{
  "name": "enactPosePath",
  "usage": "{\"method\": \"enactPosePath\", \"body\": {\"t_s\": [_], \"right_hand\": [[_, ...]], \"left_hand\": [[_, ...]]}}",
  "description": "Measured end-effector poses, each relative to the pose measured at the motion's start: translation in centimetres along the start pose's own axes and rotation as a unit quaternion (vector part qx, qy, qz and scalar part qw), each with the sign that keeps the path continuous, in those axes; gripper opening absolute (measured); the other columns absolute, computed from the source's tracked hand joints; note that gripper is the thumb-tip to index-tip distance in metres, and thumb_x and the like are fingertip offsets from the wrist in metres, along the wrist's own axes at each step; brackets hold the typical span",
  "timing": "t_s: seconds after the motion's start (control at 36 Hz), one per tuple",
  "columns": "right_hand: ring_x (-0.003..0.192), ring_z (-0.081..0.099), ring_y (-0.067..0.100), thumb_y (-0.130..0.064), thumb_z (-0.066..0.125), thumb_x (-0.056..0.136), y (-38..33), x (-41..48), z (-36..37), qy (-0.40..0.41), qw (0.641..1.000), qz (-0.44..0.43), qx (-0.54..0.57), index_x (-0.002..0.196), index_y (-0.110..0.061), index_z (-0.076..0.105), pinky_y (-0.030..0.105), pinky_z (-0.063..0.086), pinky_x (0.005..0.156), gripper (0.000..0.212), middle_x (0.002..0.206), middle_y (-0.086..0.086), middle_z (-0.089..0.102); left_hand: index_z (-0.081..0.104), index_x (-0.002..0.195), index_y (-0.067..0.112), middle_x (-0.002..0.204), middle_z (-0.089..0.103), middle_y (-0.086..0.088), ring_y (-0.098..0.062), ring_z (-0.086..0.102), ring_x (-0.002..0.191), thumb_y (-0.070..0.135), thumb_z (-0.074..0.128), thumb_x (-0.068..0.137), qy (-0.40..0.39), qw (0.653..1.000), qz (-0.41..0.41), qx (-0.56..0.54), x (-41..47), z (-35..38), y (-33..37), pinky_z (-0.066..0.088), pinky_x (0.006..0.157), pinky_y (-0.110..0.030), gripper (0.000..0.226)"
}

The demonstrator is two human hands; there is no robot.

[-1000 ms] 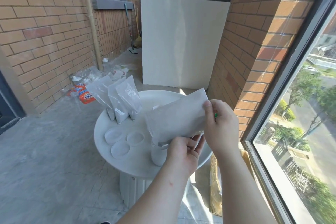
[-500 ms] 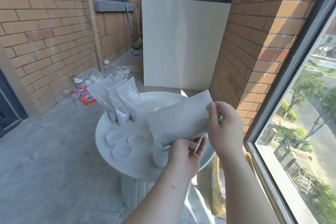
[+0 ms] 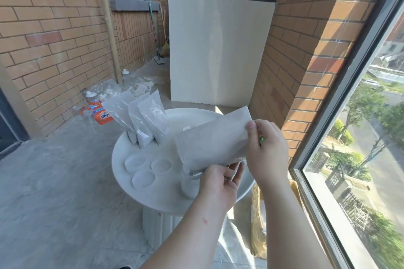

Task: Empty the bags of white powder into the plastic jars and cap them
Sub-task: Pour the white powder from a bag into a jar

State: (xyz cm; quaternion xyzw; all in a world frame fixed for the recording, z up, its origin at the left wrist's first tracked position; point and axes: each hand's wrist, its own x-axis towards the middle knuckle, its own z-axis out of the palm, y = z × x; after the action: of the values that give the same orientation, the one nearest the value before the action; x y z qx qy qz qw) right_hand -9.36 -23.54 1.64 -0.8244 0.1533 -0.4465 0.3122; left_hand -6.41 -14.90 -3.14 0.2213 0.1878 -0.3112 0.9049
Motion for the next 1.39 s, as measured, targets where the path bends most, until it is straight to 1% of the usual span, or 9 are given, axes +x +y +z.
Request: {"method": "enactPosePath", "body": {"t_s": [0.17, 0.39, 0.64, 0.75, 0.89, 0.94, 1.11, 1.31, 1.39], "right_hand": [[0.086, 0.054, 0.02, -0.022, 0.051, 0.104, -0.2, -0.03, 0.26, 0.005, 1.0, -0.012, 0.0, 0.091, -0.012, 0.066, 0.041, 0.044, 0.076, 0.022, 0.084, -0.008, 0.056], [0.086, 0.054, 0.02, -0.02, 0.052, 0.104, -0.19, -0.01, 0.26, 0.012, 1.0, -0.017, -0.002, 0.089, -0.011, 0.065, 0.04, 0.044, 0.075, 0.022, 0.084, -0.007, 0.056], [0.086, 0.053, 0.02, -0.02, 0.052, 0.103, -0.3, -0.14, 0.23, 0.023, 1.0, -0.018, -0.003, 0.088, -0.011, 0.065, 0.04, 0.044, 0.076, 0.022, 0.084, -0.008, 0.056], [0.087, 0.054, 0.02, -0.02, 0.052, 0.103, -0.31, -0.13, 0.27, 0.012, 1.0, -0.015, -0.001, 0.09, -0.011, 0.066, 0.04, 0.044, 0.076, 0.022, 0.085, -0.007, 0.056], [0.09, 0.054, 0.019, -0.023, 0.05, 0.104, -0.16, -0.15, 0.33, -0.007, 1.0, 0.0, 0.0, 0.091, -0.013, 0.065, 0.036, 0.043, 0.078, 0.022, 0.091, -0.004, 0.058], [0.09, 0.053, 0.017, -0.022, 0.051, 0.104, -0.26, -0.14, 0.39, 0.006, 1.0, -0.004, -0.001, 0.092, -0.012, 0.065, 0.034, 0.042, 0.077, 0.021, 0.092, -0.004, 0.058], [0.088, 0.052, 0.015, -0.022, 0.051, 0.104, -0.11, -0.15, 0.38, 0.009, 1.0, -0.013, -0.009, 0.092, -0.013, 0.065, 0.035, 0.042, 0.075, 0.021, 0.091, -0.006, 0.056], [0.084, 0.053, 0.019, -0.021, 0.052, 0.104, -0.18, -0.13, 0.56, 0.033, 0.999, -0.035, -0.014, 0.089, -0.012, 0.065, 0.039, 0.045, 0.073, 0.021, 0.087, -0.005, 0.056], [0.083, 0.053, 0.02, -0.021, 0.052, 0.103, -0.1, -0.21, 0.63, 0.034, 0.998, -0.043, -0.013, 0.088, -0.012, 0.065, 0.041, 0.046, 0.073, 0.021, 0.087, -0.004, 0.056]], "left_hand": [[0.064, 0.118, -0.007, 0.1, 0.073, -0.017, -0.026, 0.072, 0.09, -0.026, 0.023, 0.077, -0.008, 1.0, -0.005, -0.006, 0.05, -0.06, 0.0, 0.062, 0.073, -0.037, 0.061], [0.065, 0.112, -0.006, 0.092, 0.075, -0.016, -0.023, 0.075, 0.078, -0.026, 0.022, 0.076, -0.012, 1.0, -0.006, -0.016, -0.2, 0.09, -0.21, 0.062, 0.072, -0.036, 0.059], [0.064, 0.117, -0.007, 0.095, 0.074, -0.015, -0.022, 0.075, 0.075, -0.026, 0.023, 0.077, -0.005, 1.0, -0.007, -0.016, -0.34, 0.22, -0.25, 0.062, 0.064, -0.033, 0.06], [0.064, 0.116, -0.006, 0.097, 0.073, -0.016, -0.022, 0.075, 0.077, -0.025, 0.021, 0.078, -0.007, 1.0, -0.002, -0.016, -0.63, 0.35, -0.29, 0.062, 0.076, -0.036, 0.06], [0.063, 0.118, -0.006, 0.095, 0.073, -0.014, -0.023, 0.072, 0.084, -0.025, 0.022, 0.078, -0.005, 1.0, -0.004, -0.009, -0.6, 0.39, -0.3, 0.062, 0.067, -0.033, 0.061], [0.064, 0.116, -0.005, 0.094, 0.073, -0.013, -0.022, 0.071, 0.087, -0.025, 0.022, 0.078, -0.005, 1.0, -0.007, -0.008, -0.67, 0.42, -0.27, 0.062, 0.064, -0.032, 0.059], [0.067, 0.103, -0.004, 0.088, 0.074, -0.013, -0.022, 0.073, 0.081, -0.025, 0.022, 0.077, -0.008, 1.0, -0.009, -0.005, -0.71, 0.42, -0.32, 0.062, 0.071, -0.034, 0.056], [0.067, 0.1, -0.004, 0.099, 0.072, -0.017, -0.027, 0.069, 0.096, -0.026, 0.023, 0.077, 0.003, 1.0, -0.013, -0.007, -0.56, 0.39, -0.34, 0.061, 0.078, -0.038, 0.054], [0.067, 0.101, -0.004, 0.098, 0.071, -0.016, -0.027, 0.069, 0.098, -0.026, 0.023, 0.076, 0.004, 1.0, -0.016, -0.005, -0.42, 0.34, -0.38, 0.062, 0.071, -0.036, 0.055]]}}
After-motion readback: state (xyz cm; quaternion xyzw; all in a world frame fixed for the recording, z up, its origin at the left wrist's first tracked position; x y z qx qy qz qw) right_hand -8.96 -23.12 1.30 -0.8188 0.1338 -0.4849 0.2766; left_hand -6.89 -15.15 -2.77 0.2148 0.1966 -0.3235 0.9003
